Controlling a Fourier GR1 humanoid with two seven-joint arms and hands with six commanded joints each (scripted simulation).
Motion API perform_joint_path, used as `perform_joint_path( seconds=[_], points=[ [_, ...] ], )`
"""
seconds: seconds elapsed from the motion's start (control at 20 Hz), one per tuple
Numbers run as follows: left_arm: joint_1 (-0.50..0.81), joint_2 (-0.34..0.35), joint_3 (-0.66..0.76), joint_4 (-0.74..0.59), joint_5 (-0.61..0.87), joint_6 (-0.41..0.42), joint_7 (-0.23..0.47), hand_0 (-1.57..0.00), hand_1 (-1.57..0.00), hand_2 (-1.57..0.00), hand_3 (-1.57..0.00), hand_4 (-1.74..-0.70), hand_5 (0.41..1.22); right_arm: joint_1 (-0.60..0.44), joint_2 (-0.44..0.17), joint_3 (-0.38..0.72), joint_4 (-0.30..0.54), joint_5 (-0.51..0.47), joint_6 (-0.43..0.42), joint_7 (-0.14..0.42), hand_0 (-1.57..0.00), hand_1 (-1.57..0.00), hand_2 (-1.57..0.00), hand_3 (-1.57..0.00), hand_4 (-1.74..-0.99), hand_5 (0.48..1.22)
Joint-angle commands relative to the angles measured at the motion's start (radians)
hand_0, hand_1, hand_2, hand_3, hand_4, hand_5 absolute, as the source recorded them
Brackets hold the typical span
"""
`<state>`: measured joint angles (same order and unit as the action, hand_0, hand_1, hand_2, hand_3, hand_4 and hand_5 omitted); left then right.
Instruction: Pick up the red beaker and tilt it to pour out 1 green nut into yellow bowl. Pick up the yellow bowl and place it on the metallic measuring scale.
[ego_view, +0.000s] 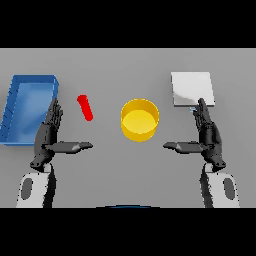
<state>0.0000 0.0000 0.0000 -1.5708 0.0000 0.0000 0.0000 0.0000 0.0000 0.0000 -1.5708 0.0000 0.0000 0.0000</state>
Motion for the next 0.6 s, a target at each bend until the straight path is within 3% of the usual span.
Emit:
perform_joint_path(
  seconds=[0.0, 0.25, 0.35, 0.55],
  points=[
    [0.002, -0.002, -0.002, -0.001, -0.001, 0.001, -0.001, 0.00, 0.00, 0.00, 0.00, -1.20, 0.652, 0.001, -0.001, -0.001, 0.000, -0.001, 0.000, 0.000, 0.00, 0.00, 0.00, 0.00, -1.245, 0.681],
    [0.013, -0.016, -0.017, -0.012, -0.014, 0.010, -0.006, 0.00, 0.00, 0.00, 0.00, -1.20, 0.652, 0.014, -0.008, -0.003, -0.008, -0.006, 0.007, -0.014, 0.00, 0.00, 0.00, 0.00, -1.245, 0.681],
    [0.079, 0.030, -0.081, -0.102, -0.096, -0.002, -0.016, 0.00, 0.00, 0.00, 0.00, -1.21, 0.649, 0.067, -0.071, 0.066, -0.075, 0.159, -0.026, -0.109, 0.00, 0.00, 0.00, 0.00, -1.242, 0.678],
    [0.115, 0.050, -0.121, -0.172, -0.144, -0.004, 0.060, 0.00, 0.00, 0.00, 0.00, -1.22, 0.660, 0.117, -0.098, 0.105, -0.130, 0.245, -0.042, -0.107, 0.00, 0.00, 0.00, 0.00, -1.235, 0.678]
  ],
)
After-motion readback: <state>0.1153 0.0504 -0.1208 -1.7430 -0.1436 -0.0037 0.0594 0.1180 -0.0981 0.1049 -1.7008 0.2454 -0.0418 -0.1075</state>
